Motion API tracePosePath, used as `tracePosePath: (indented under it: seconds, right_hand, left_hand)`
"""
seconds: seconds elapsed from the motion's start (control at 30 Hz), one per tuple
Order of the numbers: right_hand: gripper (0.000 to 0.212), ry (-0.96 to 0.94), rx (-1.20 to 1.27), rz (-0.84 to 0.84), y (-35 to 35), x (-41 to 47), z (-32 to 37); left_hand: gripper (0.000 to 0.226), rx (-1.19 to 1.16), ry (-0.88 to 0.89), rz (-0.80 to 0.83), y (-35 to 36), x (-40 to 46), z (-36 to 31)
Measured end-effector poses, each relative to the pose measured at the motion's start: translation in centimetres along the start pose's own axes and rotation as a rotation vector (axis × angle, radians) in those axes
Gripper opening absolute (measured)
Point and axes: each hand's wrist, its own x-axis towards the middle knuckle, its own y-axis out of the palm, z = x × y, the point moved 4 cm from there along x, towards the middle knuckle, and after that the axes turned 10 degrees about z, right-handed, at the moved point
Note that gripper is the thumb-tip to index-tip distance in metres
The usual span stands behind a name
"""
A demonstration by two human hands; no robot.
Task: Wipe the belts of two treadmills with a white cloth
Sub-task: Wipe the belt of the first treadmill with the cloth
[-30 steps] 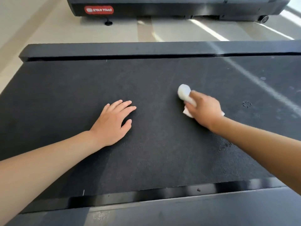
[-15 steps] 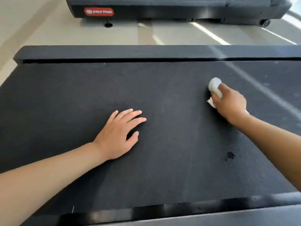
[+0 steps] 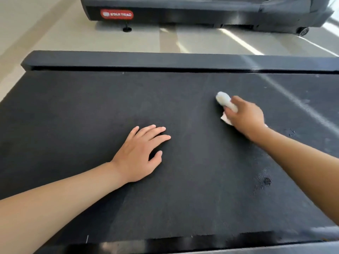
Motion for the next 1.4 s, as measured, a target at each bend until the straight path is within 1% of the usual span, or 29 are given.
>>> tracePosePath:
  seconds: [0.03, 0.07, 0.13, 0.2, 0.27, 0.3, 0.33, 0.37, 0.4, 0.43, 0.5, 0.57, 0.6, 0.63, 0.7, 0.77, 0.8, 0.87, 0.9, 0.93, 0.97, 1.0, 1.1, 1.13, 1.17, 1.23, 1.27, 1.33, 1.4]
  right_hand:
    - [0.021, 0.088, -0.001, -0.044, -0.6, 0.9, -0.5]
    - [0.020, 0.066, -0.024, -0.067, -0.6, 0.7, 0.1]
    - [0.016, -0.116, -0.003, -0.002, 0.8, -3.4, 3.5]
    - [0.022, -0.485, 0.053, 0.173, 3.2, -12.1, 8.9]
    - [0.020, -0.885, 0.065, 0.473, 4.6, -21.2, 12.8]
    - [0.018, -1.063, 0.032, 0.581, 5.0, -23.6, 13.3]
    - [0.017, -1.192, -0.002, 0.607, 5.1, -23.8, 12.9]
    - [0.017, -1.208, -0.005, 0.541, 4.7, -22.0, 12.2]
    - [0.017, -1.119, 0.018, 0.437, 4.0, -18.9, 11.4]
    - [0.018, -0.926, 0.040, 0.306, 3.3, -14.5, 9.8]
    - [0.021, -0.414, -0.016, 0.066, 1.2, -4.7, 3.7]
    - [0.024, 0.082, -0.035, -0.027, -1.2, 1.1, -3.1]
    - [0.029, 0.199, -0.027, -0.051, -1.7, 2.0, -4.7]
    - [0.032, 0.205, -0.058, -0.062, -1.8, 1.6, -4.9]
    - [0.023, 0.022, -0.034, -0.015, -0.7, -2.3, -2.8]
    - [0.021, -0.310, 0.062, 0.115, 0.9, -9.7, 1.3]
    - [0.018, -0.484, 0.083, 0.223, 1.3, -13.9, 3.0]
    - [0.016, -0.822, 0.051, 0.408, 2.1, -20.0, 4.3]
    - [0.016, -0.928, 0.019, 0.450, 2.3, -20.9, 3.9]
    - [0.016, -0.961, 0.006, 0.451, 2.1, -20.2, 3.1]
    - [0.016, -0.922, -0.003, 0.409, 1.7, -18.2, 1.8]
    - [0.016, -0.798, 0.007, 0.317, 1.1, -15.3, 0.2]
    - [0.023, -0.154, -0.004, 0.034, -1.8, -5.5, -7.7]
    - [0.025, 0.020, -0.001, -0.004, -2.4, -3.7, -9.7]
    - [0.027, 0.096, -0.014, -0.025, -2.7, -3.0, -10.4]
    - [0.028, 0.035, -0.033, -0.024, -2.1, -4.2, -8.2]
    - [0.028, -0.060, -0.006, 0.002, -1.3, -6.2, -6.1]
    - [0.028, -0.350, 0.082, 0.127, 0.5, -12.5, -0.8]
    - [0.024, -0.727, 0.128, 0.342, 1.8, -19.7, 4.2]
  left_hand:
    - [0.054, 0.001, -0.002, -0.001, 0.0, 0.0, 0.0]
    - [0.054, 0.003, -0.001, 0.000, 0.0, 0.0, 0.1]
    - [0.054, 0.006, 0.002, 0.003, 0.1, 0.0, 0.2]
    - [0.055, 0.006, 0.004, -0.001, 0.0, -0.1, 0.3]
    - [0.055, 0.007, 0.013, -0.016, 0.0, 0.0, 0.1]
    - [0.054, 0.010, 0.015, -0.021, 0.0, 0.0, 0.1]
    - [0.053, 0.012, 0.013, -0.020, 0.0, 0.1, 0.1]
    - [0.052, 0.014, 0.012, -0.015, 0.0, 0.1, 0.1]
    - [0.052, 0.016, 0.011, -0.010, 0.0, 0.2, 0.0]
    - [0.053, 0.017, 0.010, -0.005, 0.0, 0.1, 0.0]
    - [0.052, 0.018, 0.008, 0.002, 0.0, 0.0, -0.1]
    - [0.052, 0.012, 0.005, 0.002, -0.1, -0.1, -0.1]
    - [0.052, 0.012, 0.003, 0.001, -0.1, -0.1, -0.2]
    - [0.052, 0.019, 0.006, 0.003, -0.2, -0.1, -0.2]
    - [0.051, 0.027, 0.015, 0.001, -0.3, 0.1, -0.4]
    - [0.050, 0.036, 0.032, -0.010, -0.6, 0.6, -0.3]
    - [0.050, 0.047, 0.050, -0.009, -0.7, 1.1, -0.3]
    - [0.053, 0.075, 0.083, 0.017, -0.3, 2.3, -1.2]
    - [0.055, 0.078, 0.089, 0.032, 0.0, 3.1, -2.0]
    - [0.056, 0.075, 0.086, 0.040, 0.5, 3.7, -2.8]
    - [0.057, 0.070, 0.082, 0.043, 1.0, 4.3, -3.8]
    - [0.057, 0.067, 0.090, 0.045, 1.4, 5.0, -4.6]
    - [0.054, 0.034, 0.100, 0.020, 1.7, 5.9, -5.4]
    - [0.053, 0.019, 0.097, 0.010, 1.6, 6.0, -5.2]
    - [0.052, 0.008, 0.097, 0.004, 1.5, 5.9, -5.2]
    - [0.051, 0.009, 0.106, 0.004, 1.5, 5.9, -5.3]
    - [0.051, 0.012, 0.109, 0.009, 1.6, 6.0, -5.3]
    - [0.052, 0.010, 0.102, 0.012, 1.5, 6.0, -5.3]
    - [0.052, 0.010, 0.098, 0.012, 1.4, 6.1, -5.3]
